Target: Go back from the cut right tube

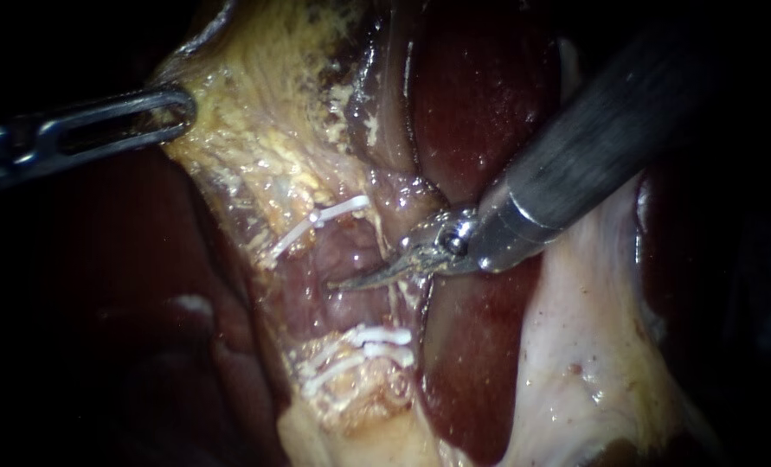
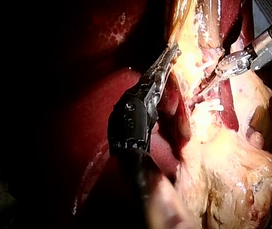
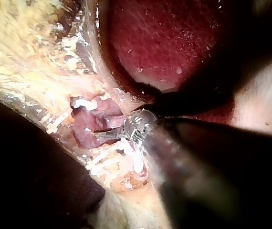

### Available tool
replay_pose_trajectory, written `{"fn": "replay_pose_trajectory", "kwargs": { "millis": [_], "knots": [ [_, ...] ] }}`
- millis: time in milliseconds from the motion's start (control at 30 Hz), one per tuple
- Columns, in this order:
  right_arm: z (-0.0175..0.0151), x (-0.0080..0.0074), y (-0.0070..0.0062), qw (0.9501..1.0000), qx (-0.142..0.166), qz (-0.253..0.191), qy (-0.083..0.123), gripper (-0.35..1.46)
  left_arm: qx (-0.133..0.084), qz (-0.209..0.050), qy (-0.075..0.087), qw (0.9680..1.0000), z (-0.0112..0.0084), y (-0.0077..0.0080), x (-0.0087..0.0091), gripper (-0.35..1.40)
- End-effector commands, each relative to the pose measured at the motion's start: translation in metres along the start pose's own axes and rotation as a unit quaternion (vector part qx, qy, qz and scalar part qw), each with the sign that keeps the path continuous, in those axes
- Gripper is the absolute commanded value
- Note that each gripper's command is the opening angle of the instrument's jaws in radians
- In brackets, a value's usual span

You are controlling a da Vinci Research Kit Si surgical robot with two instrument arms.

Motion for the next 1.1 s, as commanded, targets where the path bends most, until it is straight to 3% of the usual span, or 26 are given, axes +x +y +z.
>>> {"fn": "replay_pose_trajectory", "kwargs": {
  "millis": [33, 200, 267, 467, 733, 933, 1033, 1100],
  "knots": [
    [0.0000, 0.0000, 0.0000, 1.0000, -0.002, 0.000, 0.001, -0.35, 0.000, 0.000, 0.000, 1.0000, 0.0000, 0.0000, 0.0000, -0.35],
    [-0.0002, -0.0001, -0.0001, 0.9998, -0.013, -0.012, 0.013, -0.32, 0.000, 0.000, 0.000, 1.0000, -0.0001, 0.0000, 0.0000, -0.35],
    [-0.0003, -0.0002, -0.0003, 0.9995, -0.018, -0.018, 0.017, 0.07, 0.000, 0.000, 0.000, 1.0000, -0.0001, 0.0000, 0.0000, -0.35],
    [-0.0004, -0.0002, -0.0010, 0.9974, -0.030, -0.060, 0.028, 0.68, 0.000, 0.000, 0.000, 1.0000, -0.0002, 0.0000, 0.0000, -0.35],
    [-0.0004, -0.0002, -0.0013, 0.9967, -0.028, -0.068, 0.033, 0.89, 0.000, 0.000, 0.000, 1.0000, -0.0002, 0.0000, -0.0001, -0.35],
    [-0.0007, -0.0006, -0.0021, 0.9958, -0.027, -0.081, 0.032, 0.95, 0.000, 0.000, 0.000, 1.0000, -0.0002, 0.0000, -0.0001, -0.35],
    [-0.0013, -0.0011, -0.0029, 0.9929, -0.037, -0.108, 0.034, 1.11, 0.000, 0.000, 0.000, 1.0000, -0.0002, 0.0000, -0.0001, -0.35],
    [-0.0018, -0.0014, -0.0037, 0.9879, -0.052, -0.140, 0.044, 1.30, 0.000, 0.000, 0.000, 1.0000, -0.0003, 0.0000, 0.0000, -0.35]
  ]
}}
